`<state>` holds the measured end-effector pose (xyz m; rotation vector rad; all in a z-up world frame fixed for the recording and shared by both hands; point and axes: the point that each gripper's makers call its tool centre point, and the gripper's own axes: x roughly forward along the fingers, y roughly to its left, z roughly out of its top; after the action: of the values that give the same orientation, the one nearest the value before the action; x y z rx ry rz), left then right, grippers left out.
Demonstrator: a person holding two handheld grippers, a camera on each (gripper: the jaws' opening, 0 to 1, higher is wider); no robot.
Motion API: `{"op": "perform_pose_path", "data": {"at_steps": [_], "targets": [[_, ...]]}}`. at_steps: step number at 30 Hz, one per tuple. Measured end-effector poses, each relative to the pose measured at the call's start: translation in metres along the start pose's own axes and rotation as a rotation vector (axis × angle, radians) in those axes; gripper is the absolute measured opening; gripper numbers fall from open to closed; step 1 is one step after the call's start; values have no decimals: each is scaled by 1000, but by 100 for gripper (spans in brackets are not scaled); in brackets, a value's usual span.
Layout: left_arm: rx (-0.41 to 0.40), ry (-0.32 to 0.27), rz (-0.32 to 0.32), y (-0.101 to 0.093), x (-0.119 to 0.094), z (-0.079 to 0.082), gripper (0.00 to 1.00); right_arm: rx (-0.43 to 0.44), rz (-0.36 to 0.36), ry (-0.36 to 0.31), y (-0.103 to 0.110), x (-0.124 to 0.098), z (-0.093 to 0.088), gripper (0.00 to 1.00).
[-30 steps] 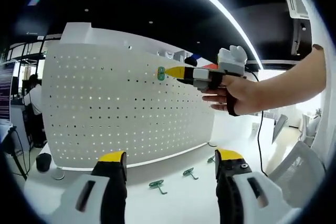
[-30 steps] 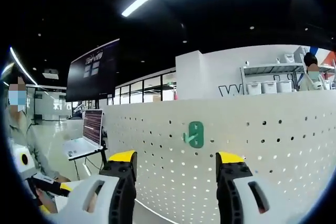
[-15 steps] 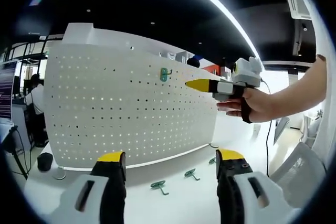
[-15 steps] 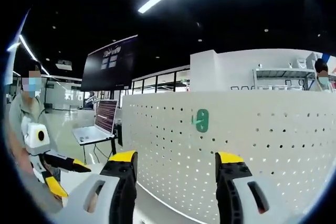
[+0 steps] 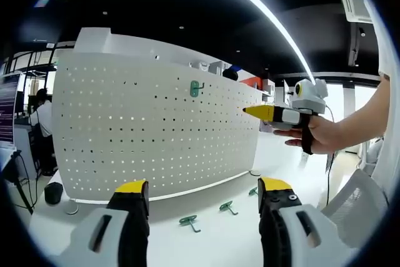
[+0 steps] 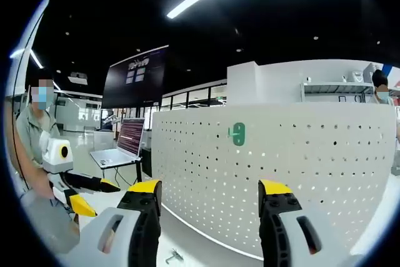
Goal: Insert the hook assembly into the mounting plate slot until the hook locks in place.
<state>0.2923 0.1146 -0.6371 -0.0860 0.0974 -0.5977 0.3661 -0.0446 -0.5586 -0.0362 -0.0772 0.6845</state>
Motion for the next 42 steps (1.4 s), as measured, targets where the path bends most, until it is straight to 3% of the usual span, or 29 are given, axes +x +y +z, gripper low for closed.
{"op": "perform_pose_path", "data": {"at_steps": [30, 42], "targets": [[2, 8, -12, -5, 1, 0, 74, 36, -65, 53, -7, -67, -41, 62], [-1, 11, -19, -7, 1, 1, 74, 43, -84, 63, -9, -85, -48, 63]]}}
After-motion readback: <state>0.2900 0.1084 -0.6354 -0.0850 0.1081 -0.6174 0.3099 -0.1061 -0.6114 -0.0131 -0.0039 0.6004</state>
